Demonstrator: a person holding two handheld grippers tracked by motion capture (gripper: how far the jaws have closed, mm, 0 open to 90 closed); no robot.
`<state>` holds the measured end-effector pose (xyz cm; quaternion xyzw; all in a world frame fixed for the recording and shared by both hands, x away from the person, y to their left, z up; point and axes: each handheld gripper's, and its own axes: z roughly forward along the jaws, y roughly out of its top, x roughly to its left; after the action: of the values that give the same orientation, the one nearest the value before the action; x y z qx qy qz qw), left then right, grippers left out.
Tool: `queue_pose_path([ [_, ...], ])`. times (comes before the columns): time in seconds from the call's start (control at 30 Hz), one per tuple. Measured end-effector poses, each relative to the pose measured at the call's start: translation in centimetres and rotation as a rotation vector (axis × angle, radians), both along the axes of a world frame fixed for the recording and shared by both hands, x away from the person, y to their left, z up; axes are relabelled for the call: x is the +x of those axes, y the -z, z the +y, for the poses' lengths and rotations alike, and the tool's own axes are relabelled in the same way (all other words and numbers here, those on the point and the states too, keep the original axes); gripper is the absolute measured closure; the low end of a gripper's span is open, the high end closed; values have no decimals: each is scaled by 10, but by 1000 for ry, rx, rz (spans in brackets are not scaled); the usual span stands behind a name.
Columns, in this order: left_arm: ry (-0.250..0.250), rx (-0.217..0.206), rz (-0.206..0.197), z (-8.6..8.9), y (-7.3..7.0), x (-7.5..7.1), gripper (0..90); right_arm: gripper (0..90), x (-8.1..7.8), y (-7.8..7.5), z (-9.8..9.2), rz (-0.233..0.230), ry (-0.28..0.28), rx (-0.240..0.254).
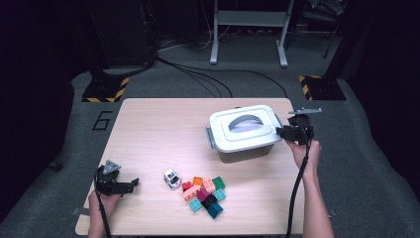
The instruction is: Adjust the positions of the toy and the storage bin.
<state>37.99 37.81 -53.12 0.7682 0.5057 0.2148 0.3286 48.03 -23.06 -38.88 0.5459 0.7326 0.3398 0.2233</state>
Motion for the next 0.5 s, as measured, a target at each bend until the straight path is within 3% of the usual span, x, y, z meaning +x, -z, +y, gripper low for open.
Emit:
queue_pose_path([
  [0.13,0,0,-2,0,0,0,22,646,4,-5,-5,-53,29,-10],
  [0.27,0,-1,-2,0,0,0,22,663,15,-3,-8,-44,44,-36],
  [0.5,-1,-1,-1,0,0,0,22,703,33,7,-19,-14,55,35],
])
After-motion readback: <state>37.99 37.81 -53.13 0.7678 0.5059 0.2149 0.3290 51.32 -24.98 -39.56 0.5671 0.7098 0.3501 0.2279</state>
